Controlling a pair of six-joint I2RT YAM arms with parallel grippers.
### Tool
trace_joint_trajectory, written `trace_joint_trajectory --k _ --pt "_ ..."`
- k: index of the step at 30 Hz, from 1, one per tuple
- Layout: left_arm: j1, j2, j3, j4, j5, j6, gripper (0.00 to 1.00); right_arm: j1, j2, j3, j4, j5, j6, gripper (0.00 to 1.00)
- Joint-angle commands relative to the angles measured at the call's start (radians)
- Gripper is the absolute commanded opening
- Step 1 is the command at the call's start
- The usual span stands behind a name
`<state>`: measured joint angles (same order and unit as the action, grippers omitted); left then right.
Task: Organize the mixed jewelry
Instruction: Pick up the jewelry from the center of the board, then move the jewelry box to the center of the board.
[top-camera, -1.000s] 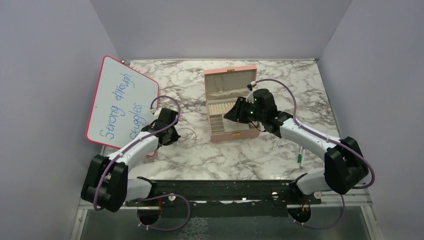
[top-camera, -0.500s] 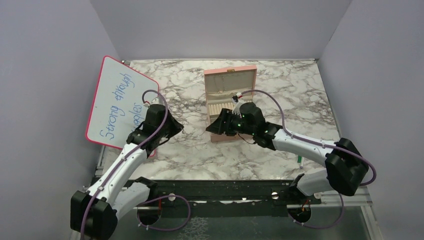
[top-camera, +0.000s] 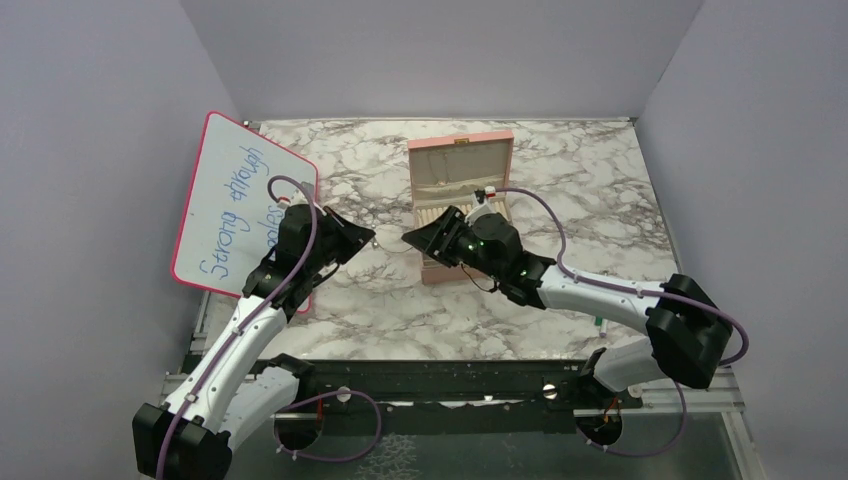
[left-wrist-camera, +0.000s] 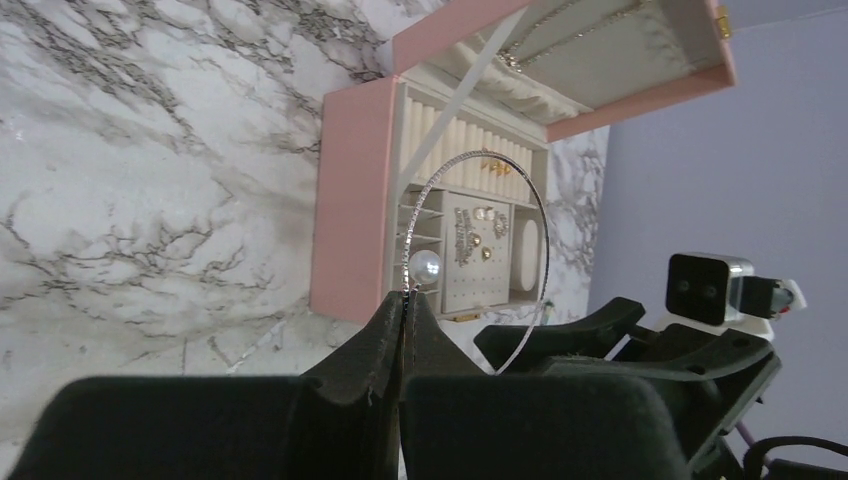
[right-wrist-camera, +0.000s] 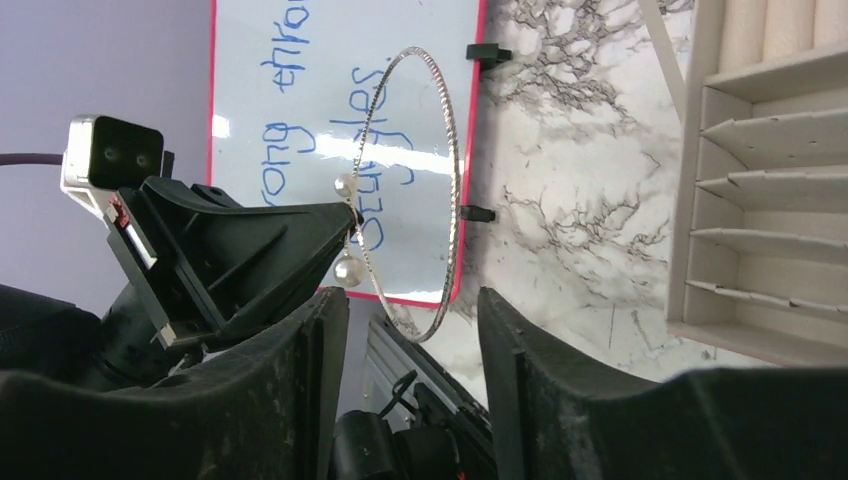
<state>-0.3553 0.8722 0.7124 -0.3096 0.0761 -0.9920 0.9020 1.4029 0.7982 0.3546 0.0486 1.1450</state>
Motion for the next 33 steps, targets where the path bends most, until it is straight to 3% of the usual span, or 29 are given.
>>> trace_joint_trajectory --k 1,4,7,10,13,17,24,33 --pt "0.001 -0.006 0.006 0.096 0.080 -0.071 0.00 0.004 0.036 0.022 0.109 0.061 0.047 0.51" --pt "0.001 -0.008 0.002 0.111 0.096 -0.081 0.00 0.004 0.036 0.023 0.116 0.086 0.045 0.38" --pt "0.001 -0.012 -0.004 0.113 0.100 -0.074 0.03 0.004 0.017 0.011 0.131 0.127 0.020 0.17" --pt "0.001 -0.023 -0.009 0.112 0.093 -0.037 0.31 0.004 -0.009 0.026 0.104 0.155 -0.054 0.02" --pt "0.001 -0.027 0.004 0.092 0.075 0.049 0.66 0.000 -0.043 0.036 0.060 0.160 -0.165 0.01" --pt "0.001 0.019 0.065 0.041 0.085 0.212 0.83 -0.028 -0.101 0.045 -0.031 0.151 -0.329 0.01" --pt "0.001 0.152 0.079 0.123 0.095 0.356 0.87 -0.080 -0.281 0.049 -0.217 0.241 -0.558 0.01" --pt "-0.039 0.494 0.177 0.344 0.176 0.403 0.87 -0.083 -0.407 0.081 -0.463 0.451 -0.677 0.01"
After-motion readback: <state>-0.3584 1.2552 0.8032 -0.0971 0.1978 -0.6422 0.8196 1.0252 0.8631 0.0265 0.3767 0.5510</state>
